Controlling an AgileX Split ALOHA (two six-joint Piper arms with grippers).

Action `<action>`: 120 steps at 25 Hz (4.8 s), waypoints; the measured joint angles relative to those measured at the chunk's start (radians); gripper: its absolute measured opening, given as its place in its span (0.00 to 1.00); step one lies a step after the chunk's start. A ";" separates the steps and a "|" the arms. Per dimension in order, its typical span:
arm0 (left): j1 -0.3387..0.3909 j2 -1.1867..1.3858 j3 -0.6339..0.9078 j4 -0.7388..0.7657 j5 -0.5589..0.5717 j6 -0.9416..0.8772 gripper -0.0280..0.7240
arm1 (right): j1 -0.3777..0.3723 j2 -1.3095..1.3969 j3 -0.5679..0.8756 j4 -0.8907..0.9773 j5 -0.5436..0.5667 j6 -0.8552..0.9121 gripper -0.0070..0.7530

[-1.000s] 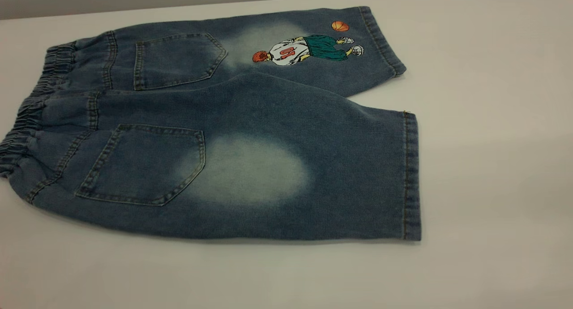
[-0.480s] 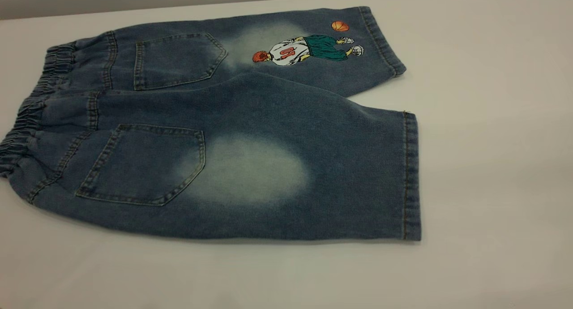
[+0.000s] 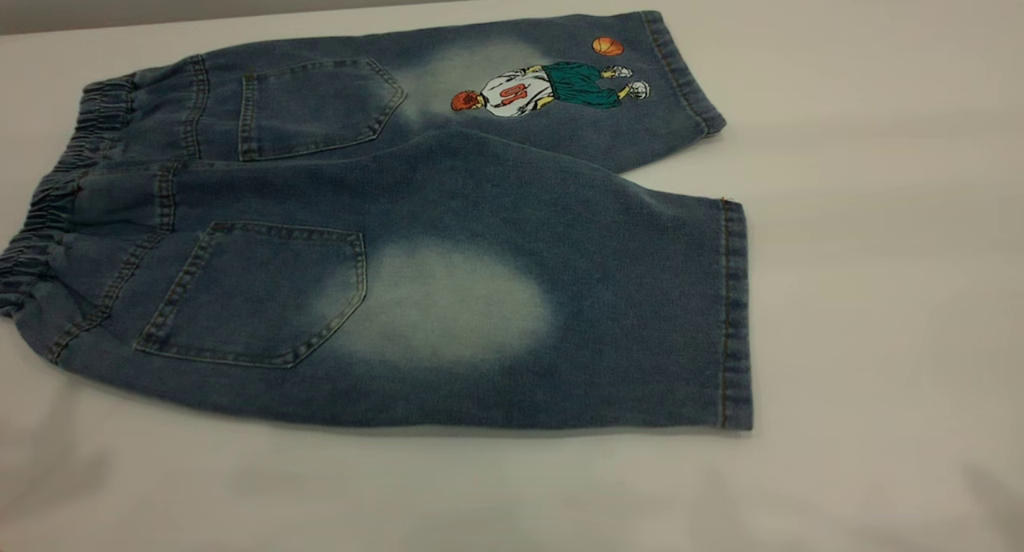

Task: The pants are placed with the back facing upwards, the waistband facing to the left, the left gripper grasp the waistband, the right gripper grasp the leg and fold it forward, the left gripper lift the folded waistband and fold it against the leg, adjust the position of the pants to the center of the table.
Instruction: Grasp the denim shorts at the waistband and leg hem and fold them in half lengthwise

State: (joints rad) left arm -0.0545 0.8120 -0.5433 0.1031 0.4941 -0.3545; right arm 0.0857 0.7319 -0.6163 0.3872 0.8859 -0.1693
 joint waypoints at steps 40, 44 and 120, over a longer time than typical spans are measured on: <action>0.116 0.691 -0.268 0.054 -0.038 0.006 0.74 | 0.354 1.018 0.016 0.224 -0.556 -0.226 0.67; 0.116 0.691 -0.268 0.054 -0.035 0.006 0.74 | 0.354 1.065 -0.027 0.270 -0.535 -0.269 0.66; 0.116 0.690 -0.268 0.054 -0.035 0.006 0.74 | 0.433 1.318 -0.120 0.579 -0.672 -0.703 0.06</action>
State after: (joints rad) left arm 0.0612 1.5023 -0.8117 0.1567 0.4590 -0.3484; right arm 0.5186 2.0497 -0.7366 0.9662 0.2140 -0.8720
